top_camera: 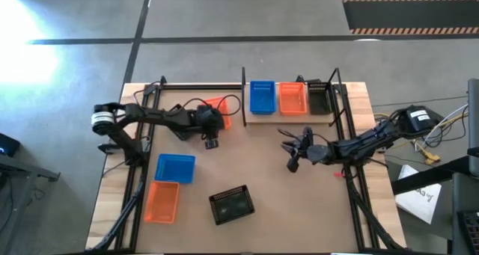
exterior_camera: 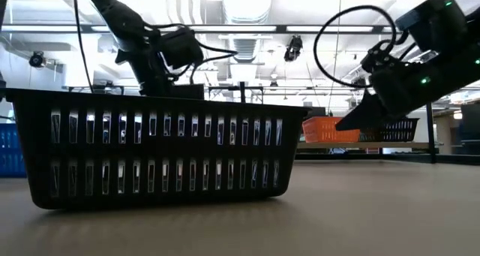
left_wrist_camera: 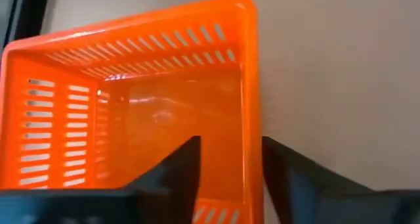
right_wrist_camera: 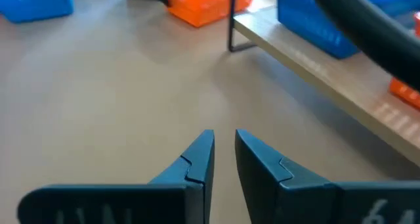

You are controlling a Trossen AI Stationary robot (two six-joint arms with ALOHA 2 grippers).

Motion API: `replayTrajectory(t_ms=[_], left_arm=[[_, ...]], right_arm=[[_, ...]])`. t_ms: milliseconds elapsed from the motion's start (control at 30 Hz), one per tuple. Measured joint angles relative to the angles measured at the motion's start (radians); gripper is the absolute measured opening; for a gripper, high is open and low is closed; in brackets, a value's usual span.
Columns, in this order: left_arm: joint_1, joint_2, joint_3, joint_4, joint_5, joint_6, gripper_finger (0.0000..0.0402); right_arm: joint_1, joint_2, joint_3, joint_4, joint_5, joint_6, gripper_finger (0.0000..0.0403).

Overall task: Stack baskets on shelf by color
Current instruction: Stack the top orange basket on the other orange basket on the shelf

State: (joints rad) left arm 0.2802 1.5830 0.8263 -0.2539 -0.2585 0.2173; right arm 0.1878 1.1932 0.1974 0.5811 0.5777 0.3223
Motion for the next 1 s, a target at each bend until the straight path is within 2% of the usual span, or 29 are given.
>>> replayTrajectory(t_ms=[100,167,200,333,433,500,600,700,833,1000], left_arm=[[-0.001,-0.005,-0.002,-0.024,-0.002,0.005,0.007],[-0.001,-0.024,-0.003,-0.083,0.035,0.005,0.0023],[0.0,-0.04,-0.003,-0.107,0.062,0.0,0.0012],[-0.037,-0.139,0.032,-0.297,0.153,-0.026,0.0003],[-0.093,-0.24,0.09,-0.41,0.218,-0.043,0.0001],[-0.127,-0.295,0.135,-0.406,0.302,-0.061,0.0001],[-0.154,-0.335,0.19,-0.244,0.429,-0.07,0.0],[-0.155,-0.3,0.229,-0.051,0.498,-0.025,0.0],[-0.152,-0.155,0.302,0.178,0.505,0.05,0.0],[-0.145,0.097,0.473,0.43,0.494,0.137,0.0]], right_arm=[[0.033,-0.029,0.004,-0.007,0.0,-0.009,0.0054],[0.06,-0.052,0.014,-0.019,0.002,-0.026,0.0054],[0.076,-0.066,0.022,-0.041,0.001,-0.034,0.0054],[0.123,-0.126,0.056,-0.241,0.001,-0.013,0.0054],[0.153,-0.156,0.066,-0.421,0.002,0.12,0.0054],[0.183,-0.159,0.054,-0.485,0.004,0.221,0.0054],[0.241,-0.135,0.021,-0.488,0.052,0.341,0.0054],[0.314,-0.099,0.007,-0.49,0.133,0.444,0.0054],[0.428,-0.053,0.021,-0.486,0.252,0.53,0.0054],[0.537,-0.005,0.054,-0.484,0.361,0.582,0.0054]])
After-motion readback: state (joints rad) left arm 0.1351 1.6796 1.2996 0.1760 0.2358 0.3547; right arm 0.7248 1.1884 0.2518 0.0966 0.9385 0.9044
